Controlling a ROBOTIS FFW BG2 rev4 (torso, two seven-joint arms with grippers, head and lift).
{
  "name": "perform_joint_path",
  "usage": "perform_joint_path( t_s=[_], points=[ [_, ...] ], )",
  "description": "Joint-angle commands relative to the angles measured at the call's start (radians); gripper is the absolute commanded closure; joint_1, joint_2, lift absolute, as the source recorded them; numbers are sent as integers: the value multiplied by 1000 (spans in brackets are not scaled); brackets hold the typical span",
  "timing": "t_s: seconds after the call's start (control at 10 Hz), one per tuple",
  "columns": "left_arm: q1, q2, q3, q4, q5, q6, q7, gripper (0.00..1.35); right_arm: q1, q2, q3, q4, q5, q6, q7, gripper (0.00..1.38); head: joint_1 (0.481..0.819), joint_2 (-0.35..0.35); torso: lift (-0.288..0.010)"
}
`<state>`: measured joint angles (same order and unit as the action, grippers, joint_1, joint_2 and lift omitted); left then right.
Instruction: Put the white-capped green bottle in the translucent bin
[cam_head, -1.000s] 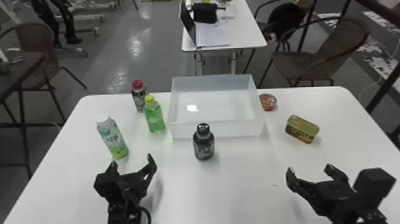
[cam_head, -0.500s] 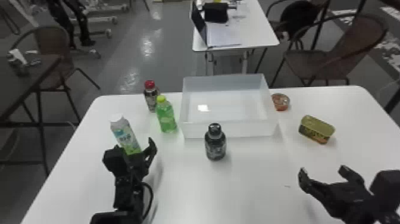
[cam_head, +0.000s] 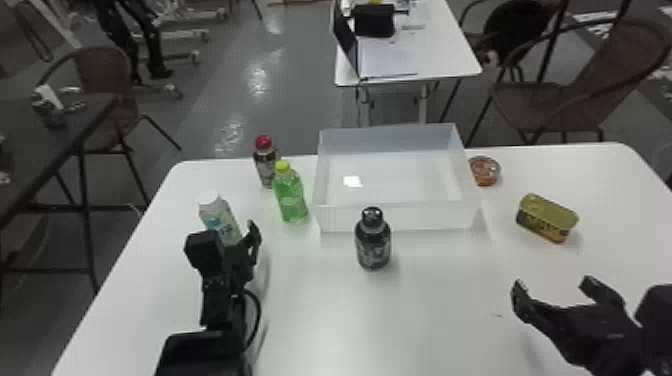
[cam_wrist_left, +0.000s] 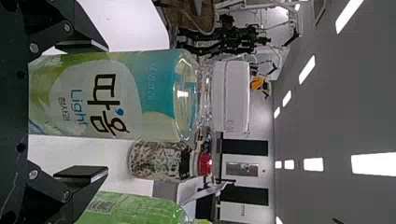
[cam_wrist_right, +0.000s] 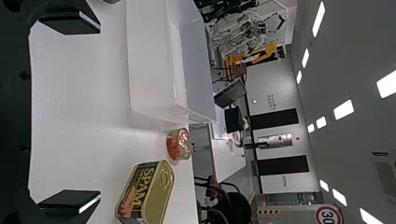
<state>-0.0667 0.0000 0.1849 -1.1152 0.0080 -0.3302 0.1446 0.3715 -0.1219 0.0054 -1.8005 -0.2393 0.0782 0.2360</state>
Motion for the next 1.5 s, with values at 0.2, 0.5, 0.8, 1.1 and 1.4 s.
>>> perform_joint_path(
  t_s=[0.2,0.5,0.8,1.1,1.4],
  points=[
    [-8,-3,36,2,-43,17,7,851,0,5,1,3,2,0,5,55,695,187,-92],
    [16,-3,28,-84,-103,26,12,852,3,4,1,1,0,0,6,55,695,192,-92],
    [61,-3,-62,-354,-192,108,7,852,7,4,1,3,0,0,6,55,695,178,-92],
    [-12,-3,-217,-410,-157,180,-143,861,0,4,5,10,0,0,6,55,695,95,-92],
    [-120,-3,-292,-322,-273,218,-350,861,-26,4,27,38,0,0,6,55,695,-33,-92]
  ],
)
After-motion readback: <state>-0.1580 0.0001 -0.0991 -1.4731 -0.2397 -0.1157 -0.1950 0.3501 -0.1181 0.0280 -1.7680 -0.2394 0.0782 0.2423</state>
